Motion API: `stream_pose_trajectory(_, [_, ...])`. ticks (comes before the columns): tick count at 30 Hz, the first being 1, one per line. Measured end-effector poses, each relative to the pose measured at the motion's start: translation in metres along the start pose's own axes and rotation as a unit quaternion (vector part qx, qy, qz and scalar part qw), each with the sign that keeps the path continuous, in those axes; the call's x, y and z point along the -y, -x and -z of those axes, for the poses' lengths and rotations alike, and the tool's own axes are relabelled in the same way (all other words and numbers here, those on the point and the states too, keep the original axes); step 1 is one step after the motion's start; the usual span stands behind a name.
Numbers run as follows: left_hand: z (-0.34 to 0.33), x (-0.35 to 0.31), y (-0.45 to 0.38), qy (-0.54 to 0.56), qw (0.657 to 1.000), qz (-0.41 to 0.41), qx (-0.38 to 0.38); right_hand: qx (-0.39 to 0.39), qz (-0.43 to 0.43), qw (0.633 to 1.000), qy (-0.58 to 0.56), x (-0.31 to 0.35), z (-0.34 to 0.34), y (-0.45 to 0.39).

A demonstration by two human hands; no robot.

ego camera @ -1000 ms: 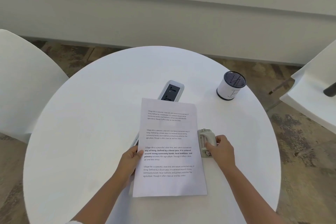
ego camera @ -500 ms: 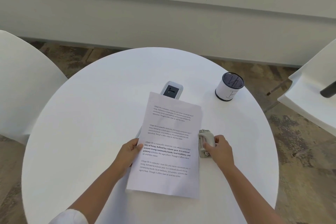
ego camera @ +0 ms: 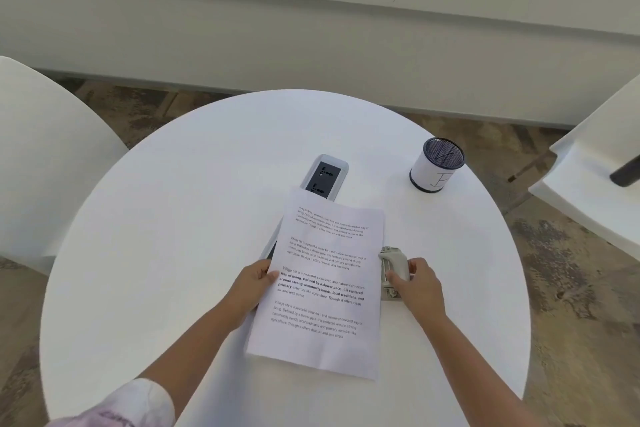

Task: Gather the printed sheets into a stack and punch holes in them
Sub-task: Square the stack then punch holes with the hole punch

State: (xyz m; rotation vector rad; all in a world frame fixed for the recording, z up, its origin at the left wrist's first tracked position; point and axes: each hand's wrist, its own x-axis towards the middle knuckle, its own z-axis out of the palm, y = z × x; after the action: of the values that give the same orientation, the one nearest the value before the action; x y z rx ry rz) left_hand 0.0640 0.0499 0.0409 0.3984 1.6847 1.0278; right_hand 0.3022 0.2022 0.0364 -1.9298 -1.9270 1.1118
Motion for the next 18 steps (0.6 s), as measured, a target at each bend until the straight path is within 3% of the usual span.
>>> stream_pose_trajectory(6, [-0.014,0.013,0.012,0.028,0.998,-0.007,-0.049,0.005,-0.015,1.000,-0.008,-0.006,-0.003,-0.003])
stream_pose_trajectory(12, [-0.024,0.020,0.021,0.013,1.000,-0.008,-0.012,0.004,-0.013,1.000,-0.011,-0.005,-0.004,-0.001])
stream_pose_trajectory(18, [-0.030,0.023,0.021,0.018,0.999,-0.018,-0.023,0.012,-0.004,1.000,0.000,-0.006,-0.004,0.000])
